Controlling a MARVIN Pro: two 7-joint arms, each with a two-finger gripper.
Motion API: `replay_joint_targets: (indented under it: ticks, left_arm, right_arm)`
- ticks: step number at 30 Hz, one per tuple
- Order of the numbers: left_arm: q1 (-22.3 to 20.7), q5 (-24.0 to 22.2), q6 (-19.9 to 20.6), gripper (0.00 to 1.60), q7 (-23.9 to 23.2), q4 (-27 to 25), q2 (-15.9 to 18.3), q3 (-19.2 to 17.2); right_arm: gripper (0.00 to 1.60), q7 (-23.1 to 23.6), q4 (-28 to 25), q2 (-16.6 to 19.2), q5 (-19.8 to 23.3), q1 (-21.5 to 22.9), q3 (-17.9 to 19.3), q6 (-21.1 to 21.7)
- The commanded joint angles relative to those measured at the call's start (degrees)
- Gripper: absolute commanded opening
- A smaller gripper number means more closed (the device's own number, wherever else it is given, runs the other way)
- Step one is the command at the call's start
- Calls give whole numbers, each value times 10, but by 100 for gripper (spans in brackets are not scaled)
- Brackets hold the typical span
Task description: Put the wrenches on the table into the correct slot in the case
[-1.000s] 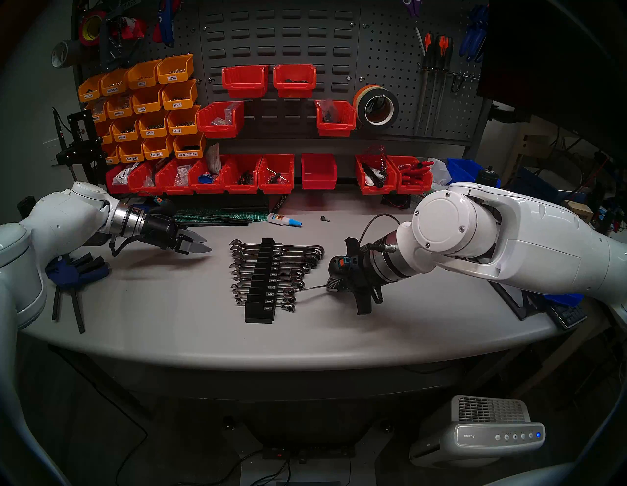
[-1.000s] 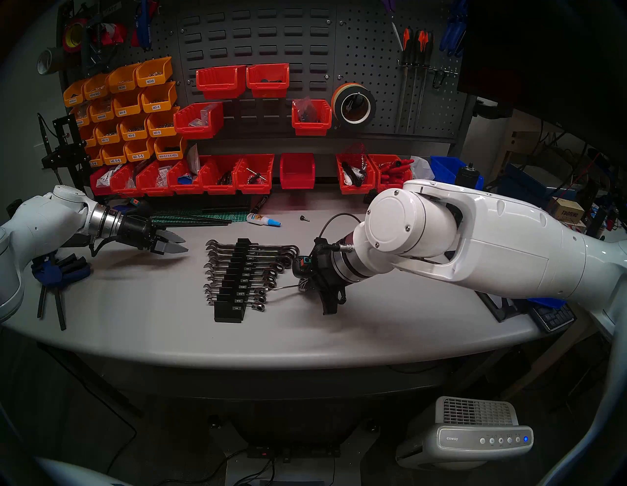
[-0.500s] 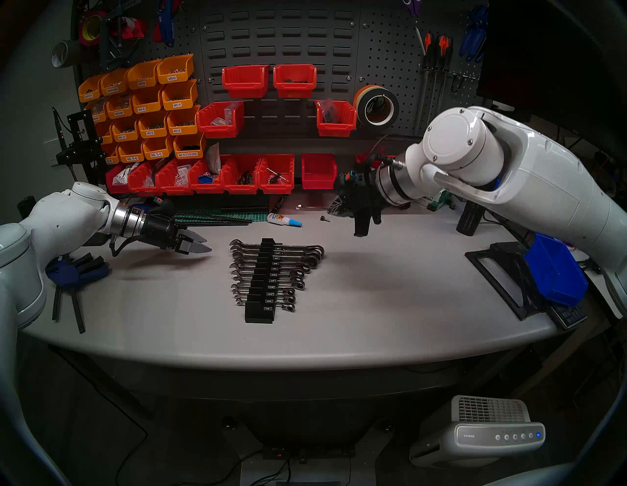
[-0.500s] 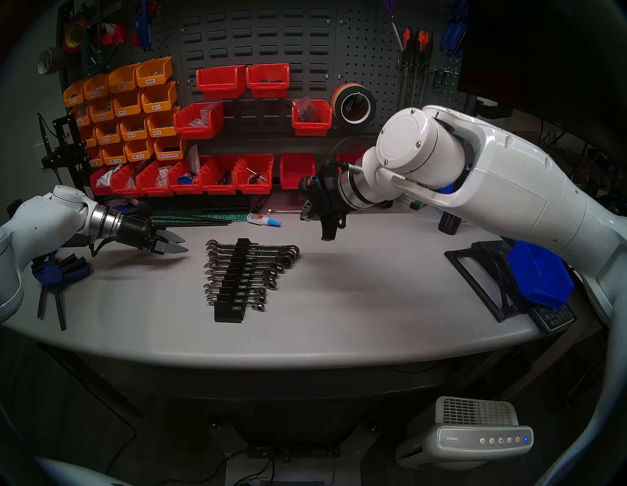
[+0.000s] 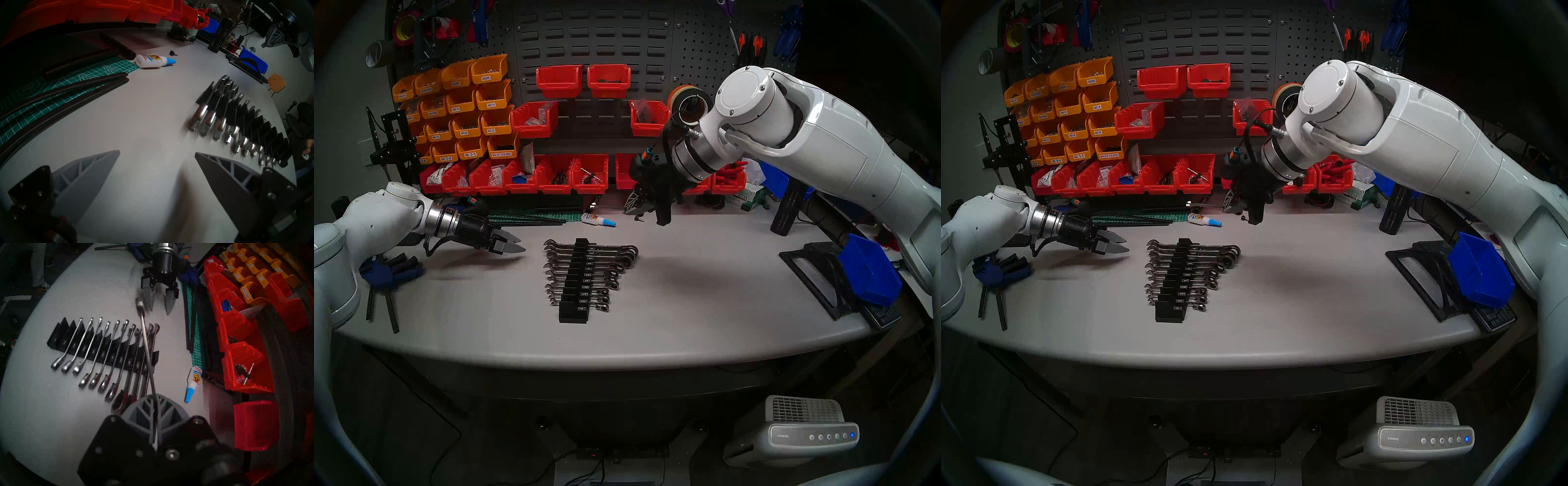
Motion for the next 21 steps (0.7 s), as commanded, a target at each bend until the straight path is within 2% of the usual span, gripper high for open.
replay_joint_targets:
  ticks: [1,12,21]
  left_arm:
    - [-15,-1,-1,160,-1,1,-1,-6]
    - [-16,-1,0,160,-1,1,-1,-6]
    - [-16,-1,0,160,-1,1,-1,-6]
  right_arm:
    - [0,53,31,-54,3,44,8,-20]
    - [0,119,52,-92,19,51,8,-33]
    - [0,129,47,-113,32,41,8,-28]
